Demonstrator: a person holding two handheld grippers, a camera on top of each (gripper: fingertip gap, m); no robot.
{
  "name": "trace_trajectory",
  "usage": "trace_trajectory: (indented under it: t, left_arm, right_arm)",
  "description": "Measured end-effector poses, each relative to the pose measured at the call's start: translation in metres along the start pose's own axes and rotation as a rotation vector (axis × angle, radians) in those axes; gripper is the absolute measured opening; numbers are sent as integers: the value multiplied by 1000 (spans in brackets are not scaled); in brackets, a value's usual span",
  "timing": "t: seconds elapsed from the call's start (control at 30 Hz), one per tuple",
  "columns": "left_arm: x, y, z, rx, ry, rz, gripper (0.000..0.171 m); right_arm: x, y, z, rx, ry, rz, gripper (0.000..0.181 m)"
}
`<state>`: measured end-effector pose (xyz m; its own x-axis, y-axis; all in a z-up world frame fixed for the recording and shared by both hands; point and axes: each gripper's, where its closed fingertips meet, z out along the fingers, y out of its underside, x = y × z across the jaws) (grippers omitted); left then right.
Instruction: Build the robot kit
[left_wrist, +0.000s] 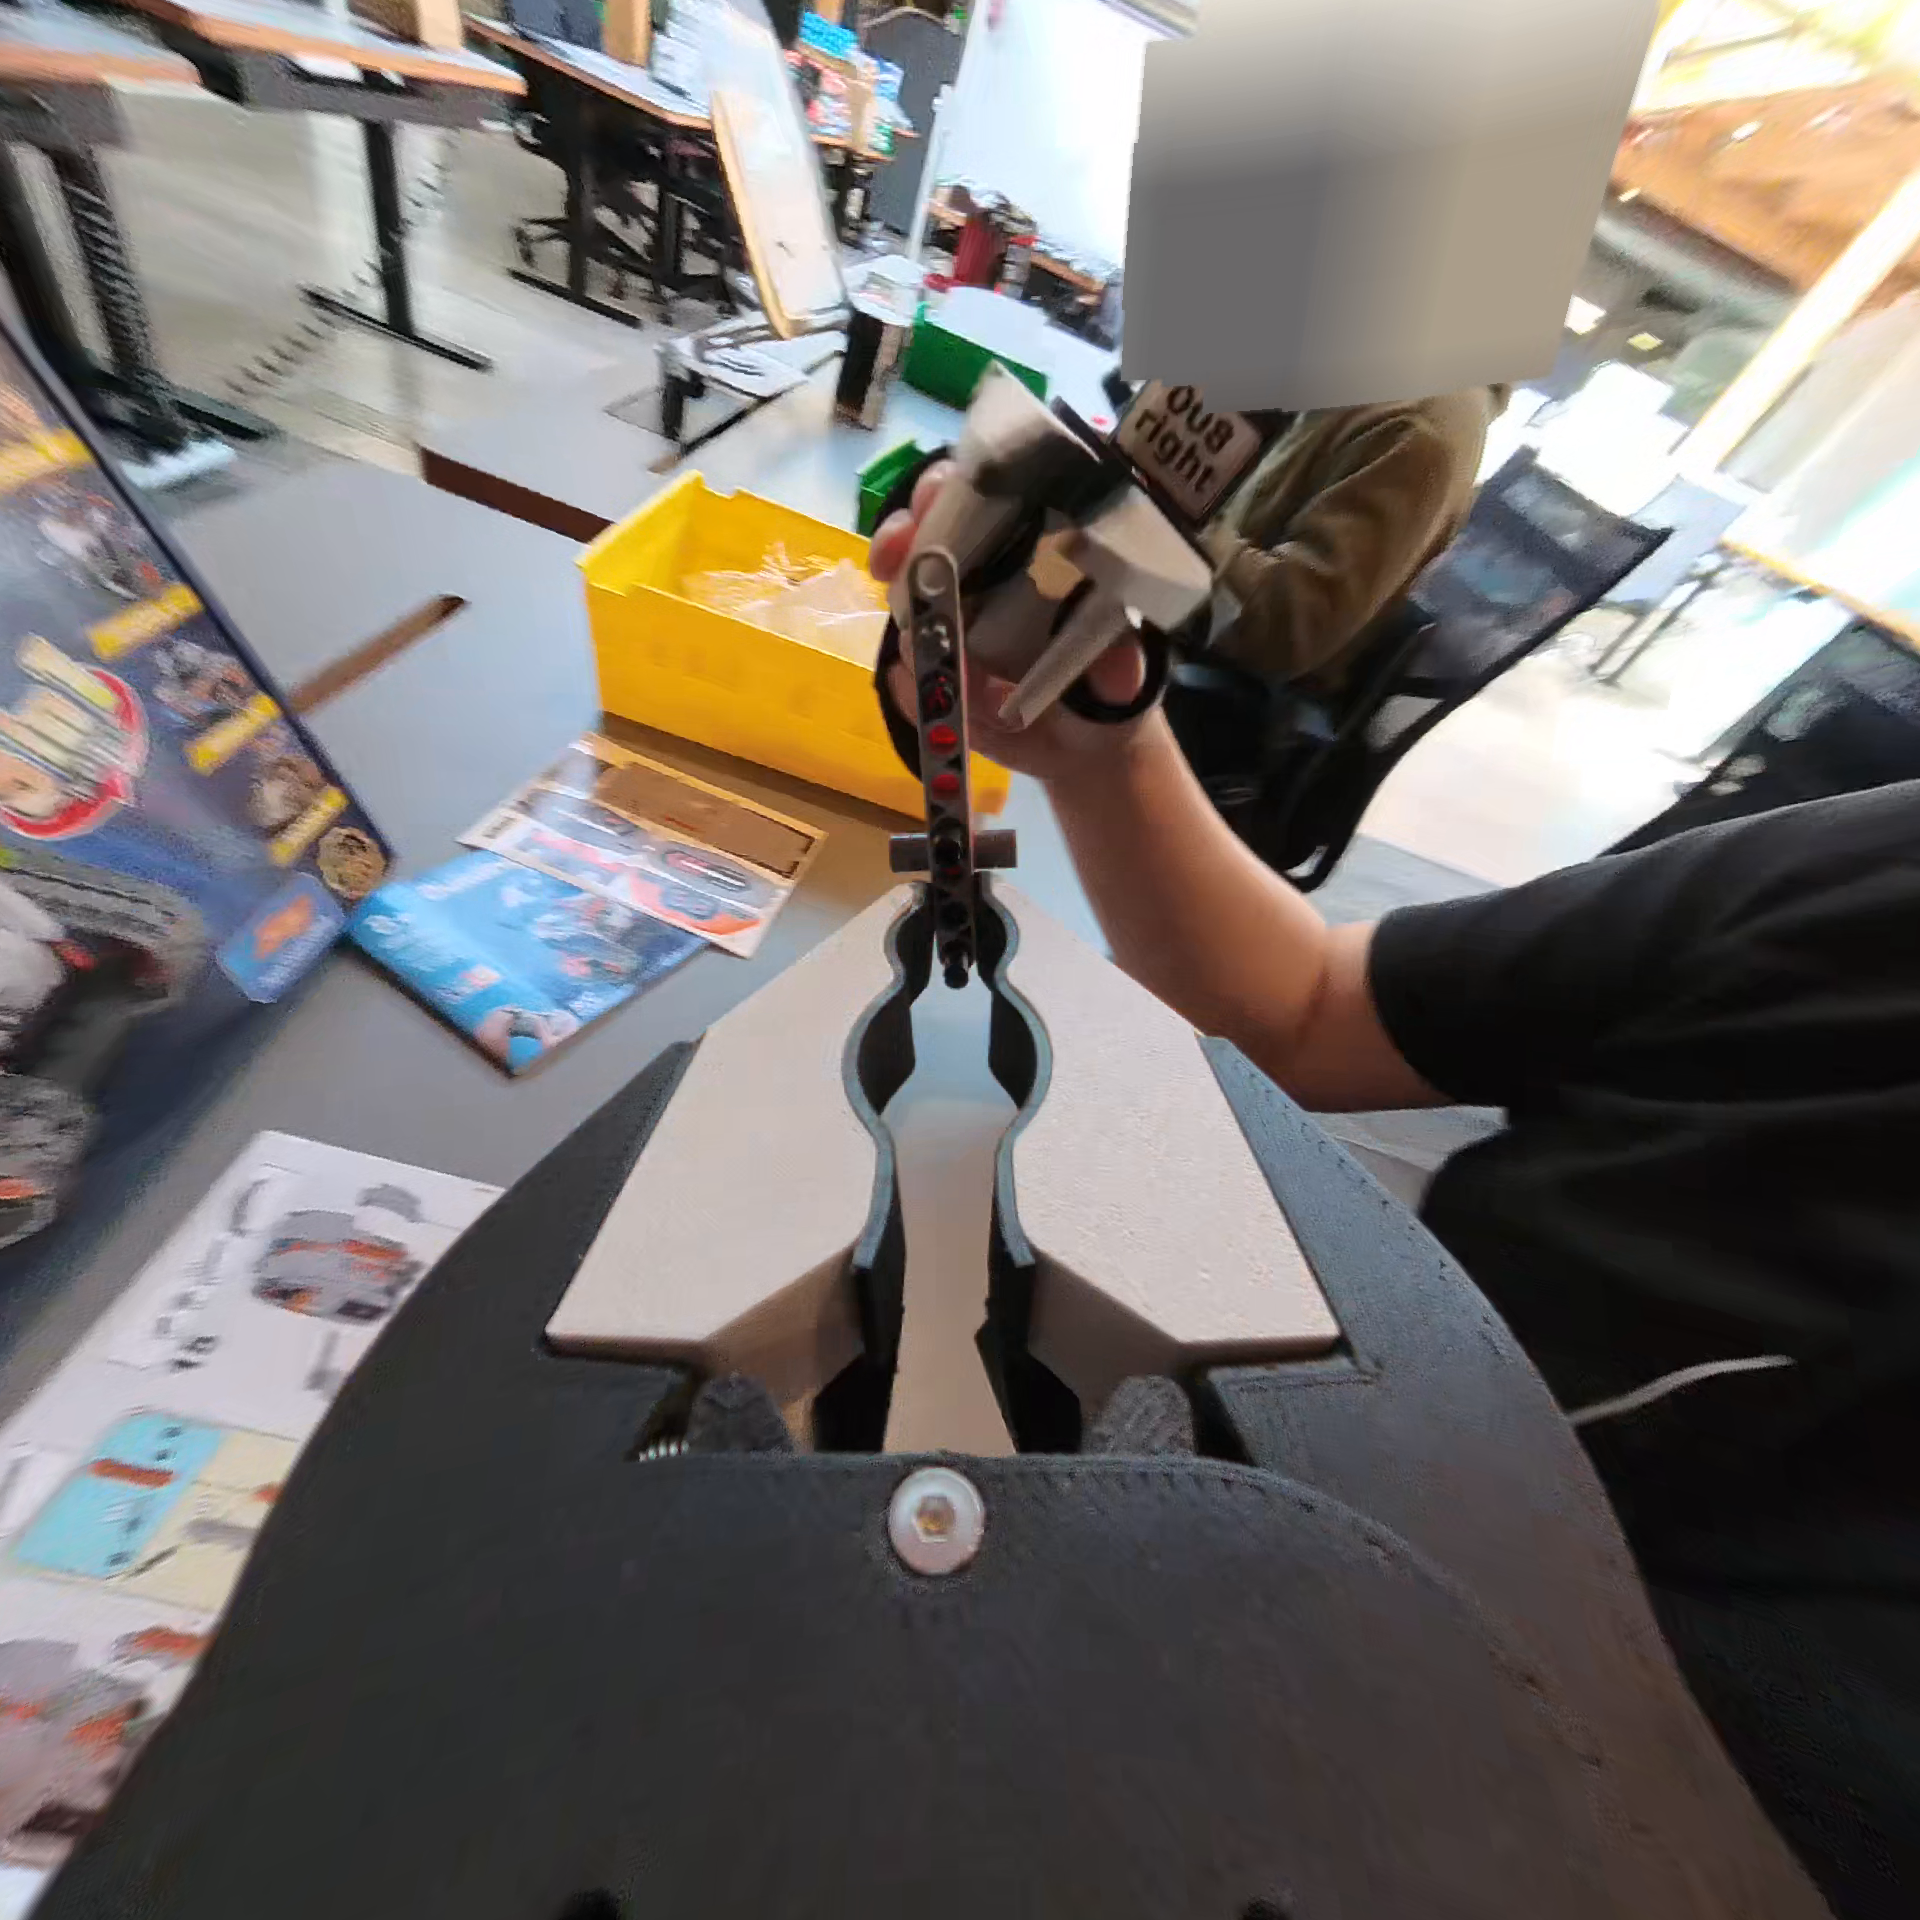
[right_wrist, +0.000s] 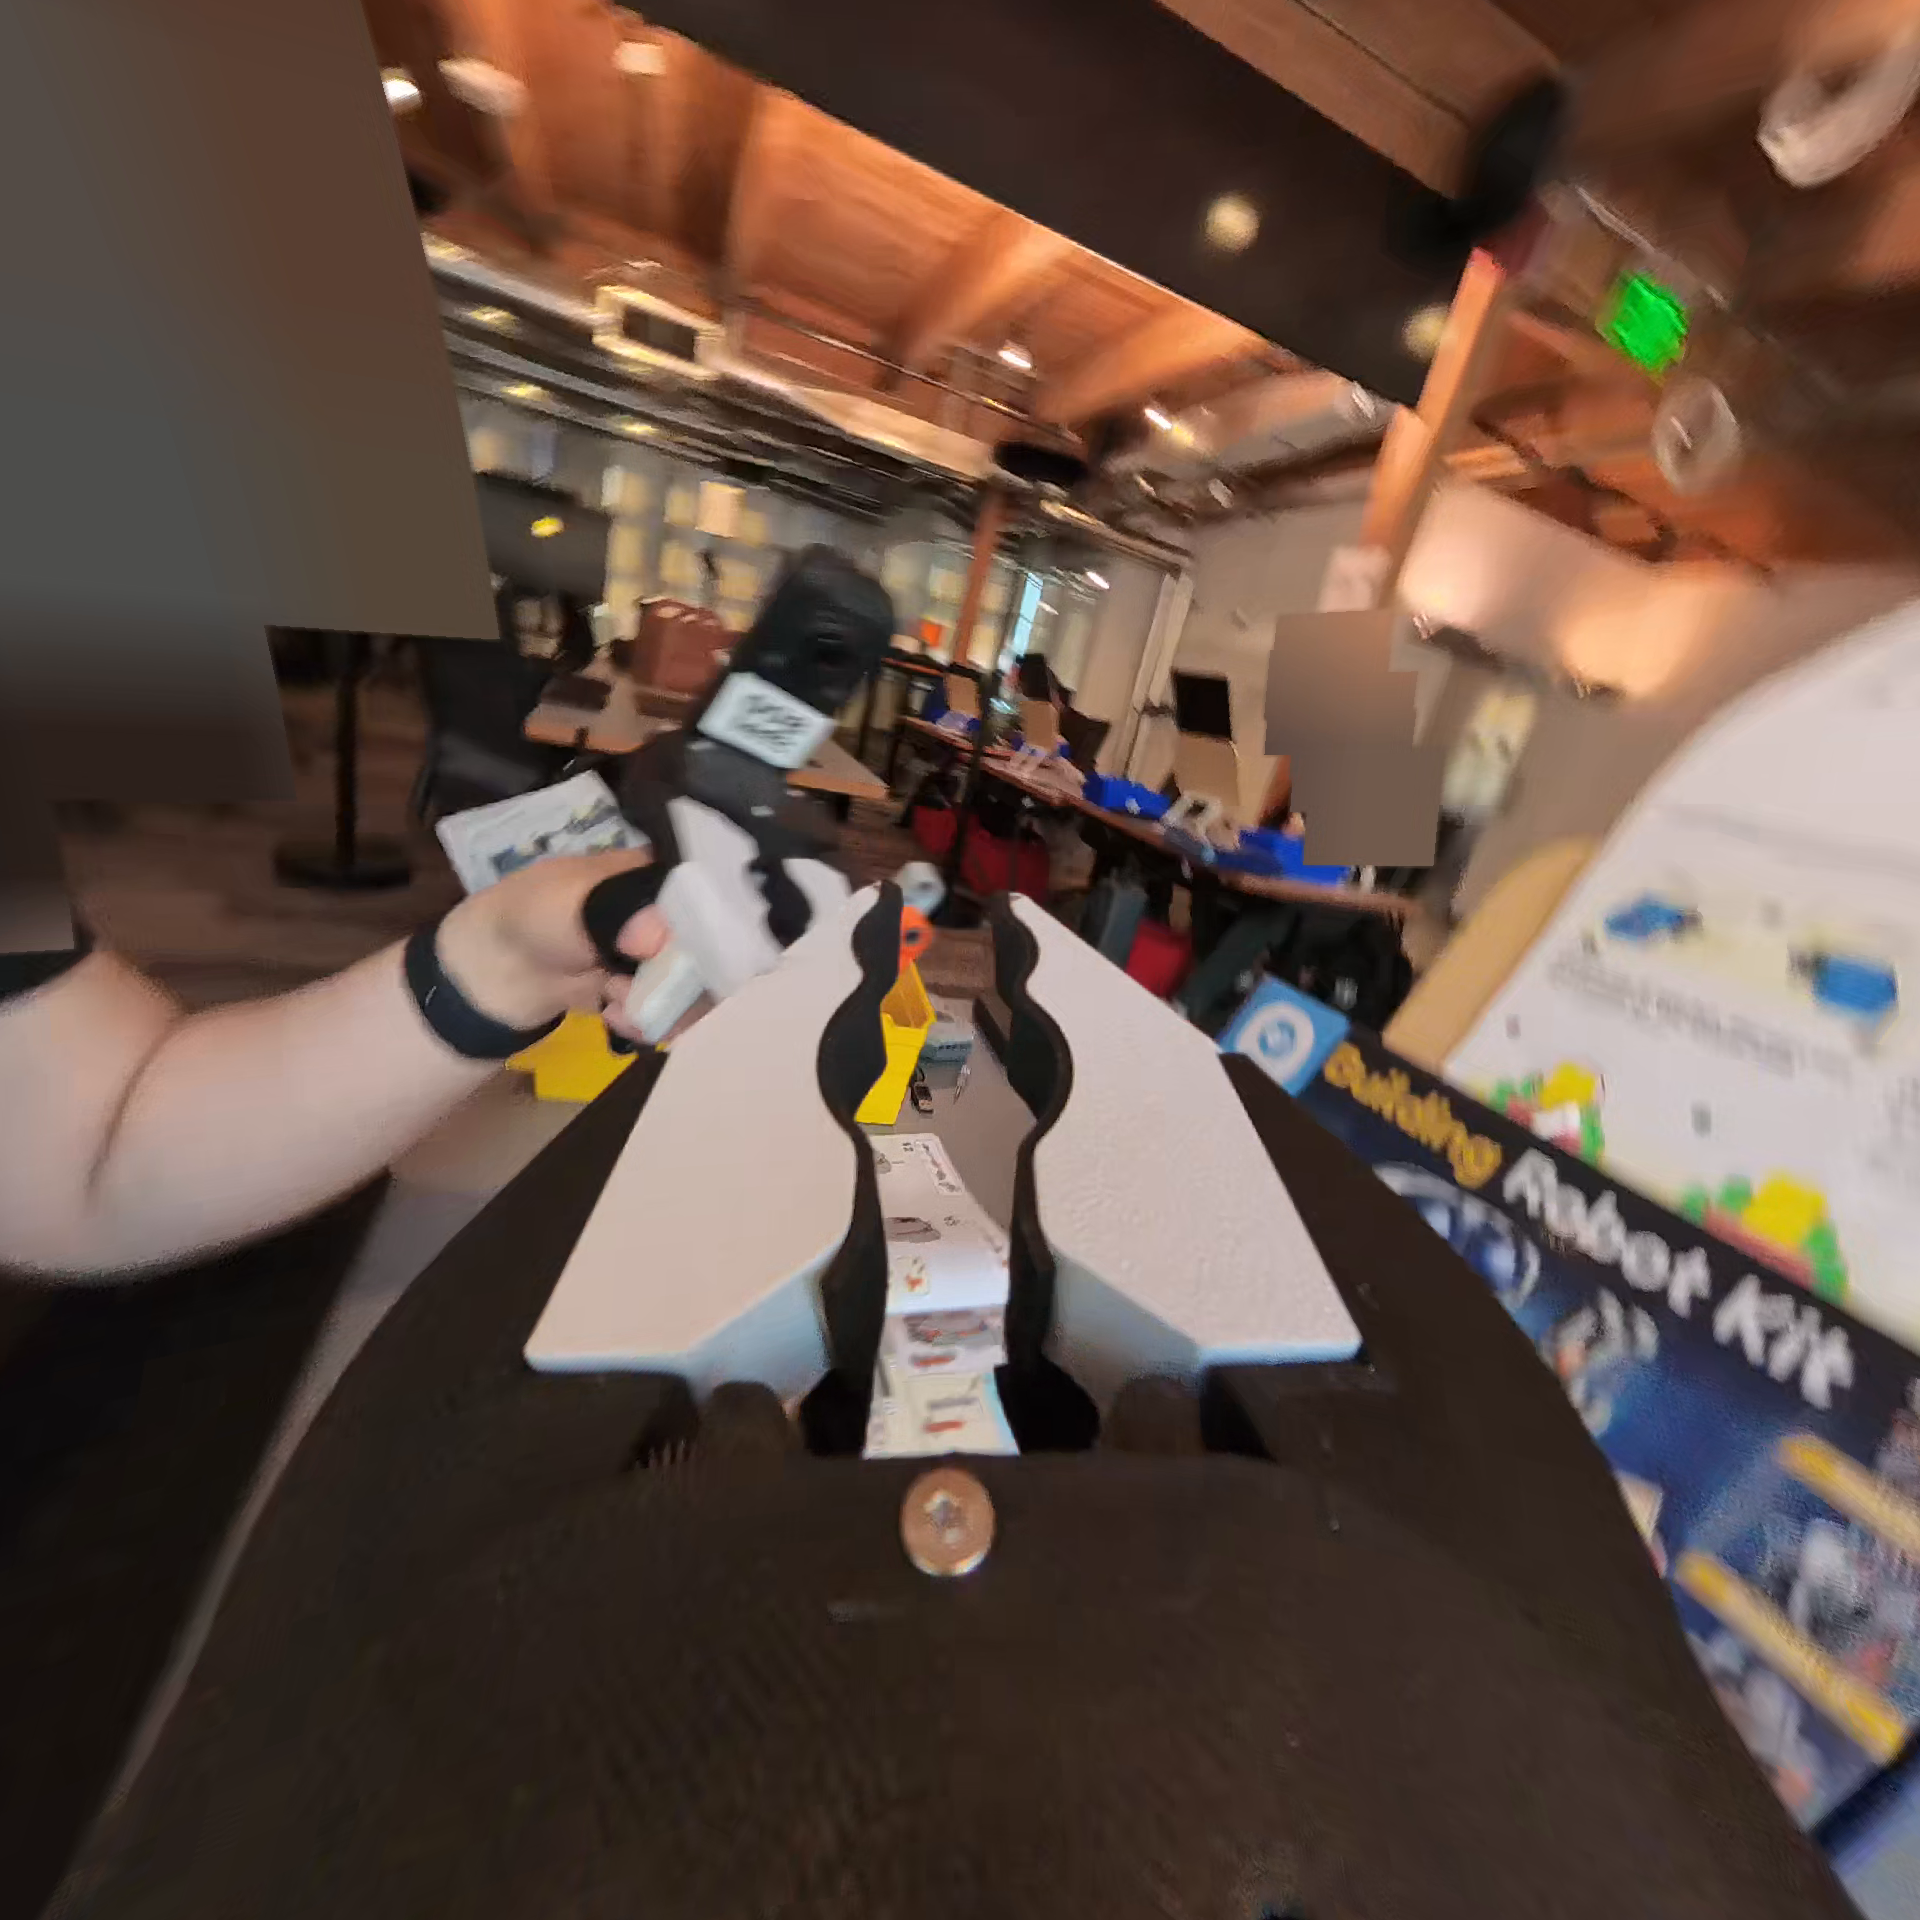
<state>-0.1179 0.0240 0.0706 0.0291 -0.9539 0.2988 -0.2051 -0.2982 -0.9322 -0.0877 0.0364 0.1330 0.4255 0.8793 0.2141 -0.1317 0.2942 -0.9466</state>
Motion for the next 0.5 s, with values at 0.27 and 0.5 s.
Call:
trace_trajectory:
  t: [0.27, 0.5]
  left_arm:
    - [-52, -24, -4, 180, -498, 209, 5]
    - [-68, -21, 2, 139, -846, 539, 5]
  right_arm:
    - [23, 20, 28, -186, 378, 28, 38]
    - [25, 28, 40, -53, 502, 63, 38]
